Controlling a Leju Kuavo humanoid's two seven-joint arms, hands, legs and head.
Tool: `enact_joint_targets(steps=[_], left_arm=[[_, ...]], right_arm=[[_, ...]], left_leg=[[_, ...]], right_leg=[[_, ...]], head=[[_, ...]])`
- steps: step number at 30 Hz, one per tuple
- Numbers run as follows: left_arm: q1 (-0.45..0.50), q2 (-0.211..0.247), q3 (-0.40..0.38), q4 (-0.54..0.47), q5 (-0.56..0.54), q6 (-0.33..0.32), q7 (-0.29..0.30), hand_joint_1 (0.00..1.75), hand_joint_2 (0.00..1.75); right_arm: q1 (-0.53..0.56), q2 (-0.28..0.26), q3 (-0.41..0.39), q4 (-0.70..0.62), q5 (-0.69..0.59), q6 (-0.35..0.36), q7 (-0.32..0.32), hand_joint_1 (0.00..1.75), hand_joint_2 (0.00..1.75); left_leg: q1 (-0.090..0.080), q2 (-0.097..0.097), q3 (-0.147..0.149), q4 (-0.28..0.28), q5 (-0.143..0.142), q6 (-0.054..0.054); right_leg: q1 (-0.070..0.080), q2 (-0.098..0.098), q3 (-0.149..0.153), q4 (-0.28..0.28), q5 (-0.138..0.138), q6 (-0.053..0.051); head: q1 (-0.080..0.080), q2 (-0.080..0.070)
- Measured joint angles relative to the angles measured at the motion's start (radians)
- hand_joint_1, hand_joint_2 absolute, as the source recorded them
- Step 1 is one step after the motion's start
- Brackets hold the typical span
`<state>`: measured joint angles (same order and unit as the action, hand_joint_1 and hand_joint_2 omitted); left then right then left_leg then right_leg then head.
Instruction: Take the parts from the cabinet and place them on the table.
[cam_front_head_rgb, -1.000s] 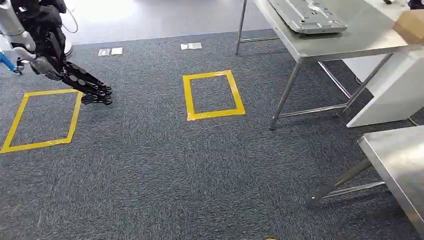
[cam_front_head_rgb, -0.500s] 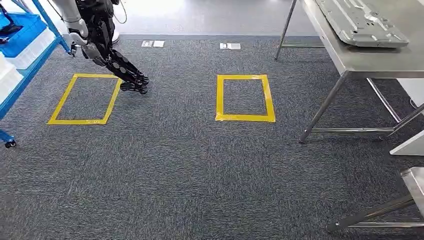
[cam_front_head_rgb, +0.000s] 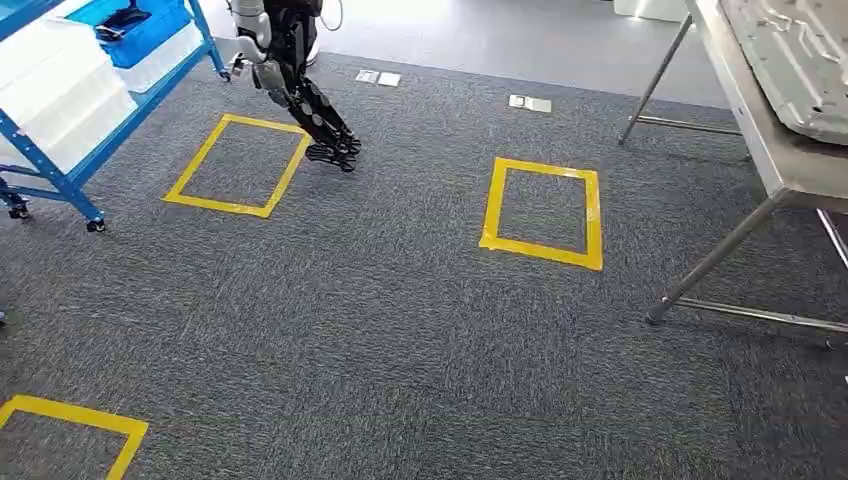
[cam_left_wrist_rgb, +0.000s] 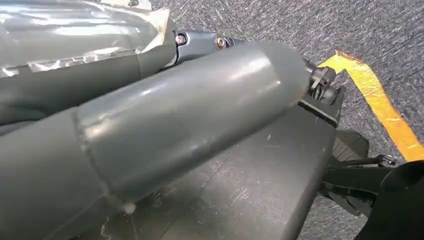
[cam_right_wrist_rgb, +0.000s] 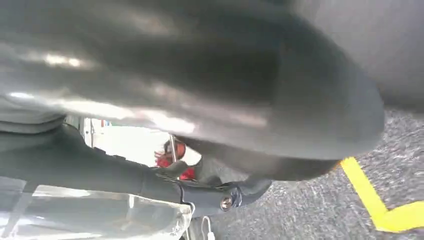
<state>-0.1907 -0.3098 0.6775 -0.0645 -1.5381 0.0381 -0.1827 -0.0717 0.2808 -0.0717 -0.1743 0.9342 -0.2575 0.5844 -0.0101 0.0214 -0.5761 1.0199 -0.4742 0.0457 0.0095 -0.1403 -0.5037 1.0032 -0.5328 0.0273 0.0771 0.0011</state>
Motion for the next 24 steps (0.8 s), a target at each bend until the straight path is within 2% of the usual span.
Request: enact_joint_targets(steps=[1, 2, 3, 4, 5, 6, 7, 9, 10, 11, 14, 15, 16, 17, 18, 19, 20, 21, 22, 23, 24], left_arm=[[-0.003, -0.003, -0.003, 0.0, 0.0, -0.001, 0.0, 0.0, 0.0], [-0.005, -0.003, -0.007, 0.002, 0.0, -0.002, -0.001, 0.0, 0.0], [-0.007, -0.004, -0.01, 0.004, 0.0, -0.002, -0.001, 0.0, 0.0], [-0.007, -0.004, -0.012, 0.005, 0.0, -0.002, -0.002, 0.0, 0.0], [-0.008, -0.005, -0.014, 0.006, 0.0, -0.002, -0.003, 0.0, 0.0], [-0.008, -0.005, -0.014, 0.007, 0.0, -0.002, -0.004, 0.0, 0.0], [-0.011, -0.008, -0.015, 0.008, 0.0, -0.002, -0.005, 0.0, 0.0], [-0.014, -0.013, -0.015, 0.008, 0.0, -0.002, -0.005, 0.0, 0.0], [-0.015, -0.015, -0.015, 0.008, 0.0, -0.002, -0.005, 0.0, 0.0], [-0.017, -0.016, -0.015, 0.008, 0.0, -0.002, -0.005, 0.0, 0.0], [-0.018, -0.018, -0.016, 0.008, -0.002, -0.002, -0.004, 0.0, 0.0], [-0.019, -0.018, -0.016, 0.008, -0.002, -0.002, -0.004, 0.0, 0.0], [-0.019, -0.019, -0.016, 0.008, -0.002, -0.002, -0.003, 0.0, 0.0], [-0.019, -0.018, -0.016, 0.008, -0.001, -0.002, -0.003, 0.0, 0.0], [-0.023, -0.018, -0.016, 0.008, -0.002, 0.0, -0.001, 0.0, 0.0], [-0.026, -0.018, -0.016, 0.008, -0.002, 0.0, -0.001, 0.0, 0.0], [-0.029, -0.018, -0.017, 0.008, -0.002, 0.0, -0.001, 0.0, 0.0], [-0.03, -0.018, -0.017, 0.008, -0.002, 0.0, -0.001, 0.0, 0.0], [-0.029, -0.018, -0.017, 0.008, -0.002, 0.0, 0.0, 0.0, 0.0], [-0.027, -0.017, -0.017, 0.008, -0.002, 0.0, 0.001, 0.0, 0.0], [-0.023, -0.016, -0.017, 0.008, -0.002, 0.0, 0.003, 0.0, 0.0]], right_arm=[[-0.001, 0.001, -0.001, 0.0, 0.0, 0.0, 0.0, 0.0, 0.0], [0.001, 0.001, -0.002, 0.001, 0.0, 0.0, 0.0, 0.0, 0.0], [0.002, 0.0, -0.003, 0.002, 0.0, 0.0, 0.0, 0.0, 0.0], [0.002, 0.0, -0.005, 0.003, 0.0, 0.0, 0.0, 0.0, 0.0], [0.002, 0.0, -0.005, 0.003, 0.0, 0.0, 0.0, 0.0, 0.0], [0.0, 0.001, -0.005, 0.003, 0.0, 0.0, 0.0, 0.0, 0.0], [0.0, 0.001, -0.005, 0.003, 0.0, 0.0, 0.0, 0.0, 0.0], [-0.001, 0.001, -0.005, 0.003, 0.0, 0.0, 0.0, 0.0, 0.0], [0.0, 0.001, -0.005, 0.003, 0.0, 0.0, 0.0, 0.0, 0.0], [0.001, 0.001, -0.005, 0.005, 0.0, 0.0, 0.0, 0.0, 0.0], [-0.003, 0.001, -0.005, 0.005, 0.0, 0.0, 0.0, 0.0, 0.0], [-0.003, 0.005, -0.006, 0.005, 0.0, 0.0, 0.0, 0.0, 0.0], [-0.003, 0.006, -0.006, 0.005, 0.0, 0.0, 0.0, 0.0, 0.0], [0.0, 0.005, -0.007, 0.006, -0.001, 0.0, -0.077, 0.0, 0.0], [0.002, 0.003, -0.008, 0.006, -0.001, 0.0, -0.108, 0.0, 0.0], [0.002, 0.003, -0.008, 0.006, -0.001, 0.0, -0.121, 0.0, 0.0], [0.002, 0.003, -0.009, 0.006, -0.001, 0.0, -0.121, 0.0, 0.0], [0.001, 0.003, -0.009, 0.006, -0.001, 0.0, -0.121, 0.0, 0.0], [0.001, 0.003, -0.01, 0.007, -0.001, 0.0, -0.121, 0.0, 0.0], [0.001, 0.003, -0.011, 0.007, -0.001, 0.0, -0.121, 0.0, 0.0], [0.001, 0.003, -0.011, 0.007, -0.001, 0.0, -0.121, 0.0, 0.0]], left_leg=[[0.0, -0.011, -0.001, -0.001, 0.004, 0.007], [0.001, -0.021, -0.003, -0.001, 0.006, 0.017], [0.001, -0.035, -0.006, -0.001, 0.008, 0.02], [0.0, -0.049, -0.008, -0.001, 0.009, 0.023], [-0.001, -0.061, -0.009, -0.001, 0.01, 0.024], [-0.002, -0.076, -0.008, -0.001, 0.011, 0.024], [-0.003, -0.094, -0.007, -0.001, 0.012, 0.024], [-0.003, -0.118, -0.005, -0.001, 0.014, 0.021], [-0.001, -0.129, -0.007, -0.001, 0.017, 0.017], [-0.009, -0.141, -0.007, 0.004, 0.016, 0.013], [-0.006, -0.16, -0.014, -0.003, 0.023, -0.003], [-0.009, -0.162, -0.017, 0.002, 0.02, -0.007], [-0.012, -0.118, -0.023, 0.019, 0.002, -0.012], [-0.013, -0.08, -0.043, 0.066, -0.037, -0.017], [-0.012, -0.061, -0.076, 0.143, -0.083, -0.023], [-0.012, -0.056, -0.107, 0.217, -0.119, -0.028], [-0.011, -0.055, -0.129, 0.274, -0.139, -0.033], [-0.01, -0.053, -0.13, 0.292, -0.135, -0.037], [-0.006, -0.051, -0.111, 0.263, -0.111, -0.04], [-0.001, -0.04, -0.072, 0.191, -0.07, -0.045], [0.004, -0.02, -0.029, 0.108, -0.031, -0.049]], right_leg=[[-0.01, 0.058, -0.01, 0.031, -0.02, 0.003], [-0.012, 0.101, -0.041, 0.096, -0.053, -0.002], [-0.014, 0.122, -0.085, 0.183, -0.089, -0.006], [-0.014, 0.13, -0.132, 0.271, -0.119, -0.007], [-0.013, 0.132, -0.156, 0.316, -0.127, -0.004], [-0.012, 0.133, -0.159, 0.318, -0.118, 0.002], [-0.012, 0.137, -0.131, 0.257, -0.083, 0.012], [-0.013, 0.156, -0.062, 0.11, -0.018, 0.022], [-0.015, 0.21, -0.022, 0.017, 0.013, 0.021], [-0.012, 0.208, -0.026, 0.004, 0.017, 0.009], [-0.006, 0.185, -0.019, 0.006, 0.024, -0.008], [-0.03, 0.169, -0.015, -0.006, 0.033, -0.021], [-0.025, 0.156, -0.012, -0.009, 0.035, -0.025], [-0.025, 0.146, -0.013, -0.009, 0.036, -0.037], [-0.022, 0.13, -0.015, -0.009, 0.034, -0.04], [-0.021, 0.114, -0.015, -0.009, 0.033, -0.042], [-0.021, 0.1, -0.016, -0.009, 0.032, -0.042], [-0.021, 0.084, -0.015, -0.009, 0.032, -0.043], [-0.022, 0.073, -0.016, -0.008, 0.031, -0.043], [-0.023, 0.062, -0.015, -0.008, 0.03, -0.043], [-0.024, 0.054, -0.013, -0.007, 0.027, -0.039]], head=[[0.002, 0.0], [0.001, 0.0], [0.002, 0.0], [0.002, 0.0], [0.002, 0.0], [0.002, 0.0], [0.002, 0.0], [0.002, 0.0], [0.003, 0.0], [0.002, 0.0], [0.0, 0.0], [0.0, 0.0], [0.0, 0.0], [-0.009, 0.0], [-0.008, 0.0], [-0.009, 0.0], [-0.009, 0.0], [-0.009, 0.0], [-0.009, 0.0], [-0.009, 0.0], [-0.009, 0.0]])
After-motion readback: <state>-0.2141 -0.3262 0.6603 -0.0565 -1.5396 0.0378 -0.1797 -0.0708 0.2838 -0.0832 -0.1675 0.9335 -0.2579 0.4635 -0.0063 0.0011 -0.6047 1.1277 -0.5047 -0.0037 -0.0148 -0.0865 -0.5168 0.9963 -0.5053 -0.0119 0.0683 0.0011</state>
